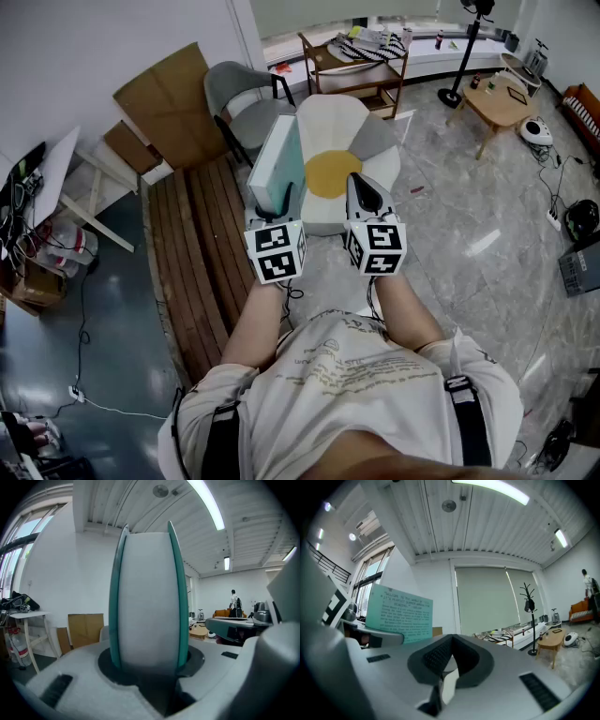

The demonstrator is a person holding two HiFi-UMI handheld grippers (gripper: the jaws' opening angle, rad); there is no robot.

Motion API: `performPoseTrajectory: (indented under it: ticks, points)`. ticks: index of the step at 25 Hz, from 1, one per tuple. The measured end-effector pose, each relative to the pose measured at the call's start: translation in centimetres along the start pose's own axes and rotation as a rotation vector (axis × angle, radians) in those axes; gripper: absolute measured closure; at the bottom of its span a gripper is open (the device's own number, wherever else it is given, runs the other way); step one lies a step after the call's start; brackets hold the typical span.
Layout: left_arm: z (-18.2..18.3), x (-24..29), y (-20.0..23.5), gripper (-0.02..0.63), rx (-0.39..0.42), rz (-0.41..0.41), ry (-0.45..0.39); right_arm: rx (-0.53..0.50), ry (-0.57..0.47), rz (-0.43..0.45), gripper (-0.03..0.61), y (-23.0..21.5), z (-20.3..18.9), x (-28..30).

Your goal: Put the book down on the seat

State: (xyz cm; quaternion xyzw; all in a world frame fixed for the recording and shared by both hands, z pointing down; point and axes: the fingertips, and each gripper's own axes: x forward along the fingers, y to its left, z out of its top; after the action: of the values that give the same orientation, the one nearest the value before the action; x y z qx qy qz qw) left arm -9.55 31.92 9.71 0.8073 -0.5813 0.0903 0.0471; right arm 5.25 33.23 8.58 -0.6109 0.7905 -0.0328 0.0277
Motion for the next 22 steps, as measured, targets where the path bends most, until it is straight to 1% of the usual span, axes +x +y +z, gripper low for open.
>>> performPoseTrajectory:
  ticks: [3, 8, 12, 18, 22]
  points:
    - [-0.2, -0.1, -0.4, 0.451, -0.012, -0.016, 0.005, -0.008, 0.002, 0.0, 0.551, 0.1, 0.0, 0.0]
    - [0.3, -0.5, -0.5, 0.45, -0.007, -0.024, -0.015, -0.024, -0.001, 0.002, 0.551, 0.5, 0.3, -0.1]
    - [0.1, -1.1, -0.1, 0.449, -0.001, -0.024, -0.015, -0.003, -0.003, 0.011, 0.551, 1.4, 0.2, -0.3]
    - [-0.5, -2.3, 2.6, 0.449, -0.006, -0.011, -0.017, 0.002, 0.013, 0.029, 0.551, 4.5, -0.6, 0.3]
    - [-1.0, -3.4, 4.5, 0.449, -0.011, -0.019, -0.015, 0.004, 0.017, 0.022, 0.551, 6.6, -0.6, 0.4]
